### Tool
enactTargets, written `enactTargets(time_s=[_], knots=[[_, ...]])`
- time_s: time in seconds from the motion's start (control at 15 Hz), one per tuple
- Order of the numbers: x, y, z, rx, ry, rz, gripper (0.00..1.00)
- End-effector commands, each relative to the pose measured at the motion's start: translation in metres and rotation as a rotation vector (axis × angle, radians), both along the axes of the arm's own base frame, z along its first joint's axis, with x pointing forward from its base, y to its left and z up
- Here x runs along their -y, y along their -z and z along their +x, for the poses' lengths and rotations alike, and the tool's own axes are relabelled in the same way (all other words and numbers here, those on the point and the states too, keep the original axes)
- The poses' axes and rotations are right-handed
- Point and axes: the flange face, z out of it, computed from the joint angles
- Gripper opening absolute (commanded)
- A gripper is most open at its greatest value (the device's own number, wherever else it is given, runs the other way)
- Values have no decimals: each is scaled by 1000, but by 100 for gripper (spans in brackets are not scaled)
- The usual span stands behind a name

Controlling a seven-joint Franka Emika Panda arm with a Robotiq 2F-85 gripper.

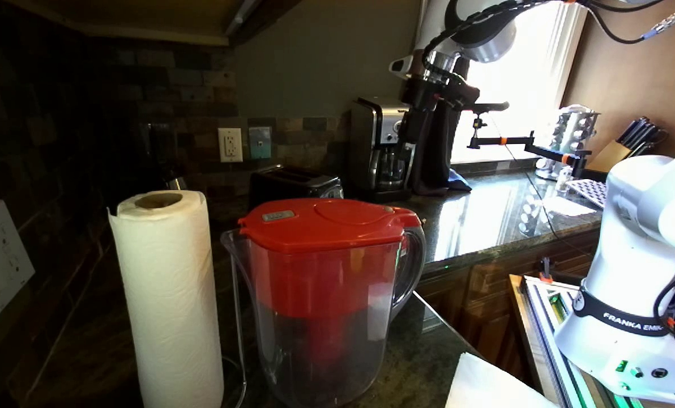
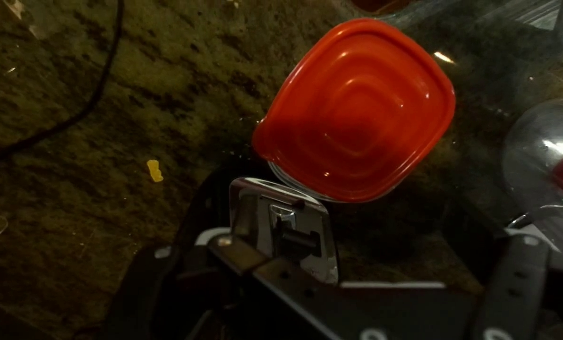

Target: Remove the red lid from the bowl, then put the plastic in the bowl and put the lid on the bowl

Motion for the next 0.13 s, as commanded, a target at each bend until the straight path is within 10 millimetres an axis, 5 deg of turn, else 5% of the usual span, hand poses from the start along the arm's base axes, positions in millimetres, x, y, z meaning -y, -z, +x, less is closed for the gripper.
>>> enactTargets(time_s=[0.0, 0.07], knots=[[0, -1, 0, -2, 3, 1, 100], [0, -1, 0, -2, 5, 2, 100]])
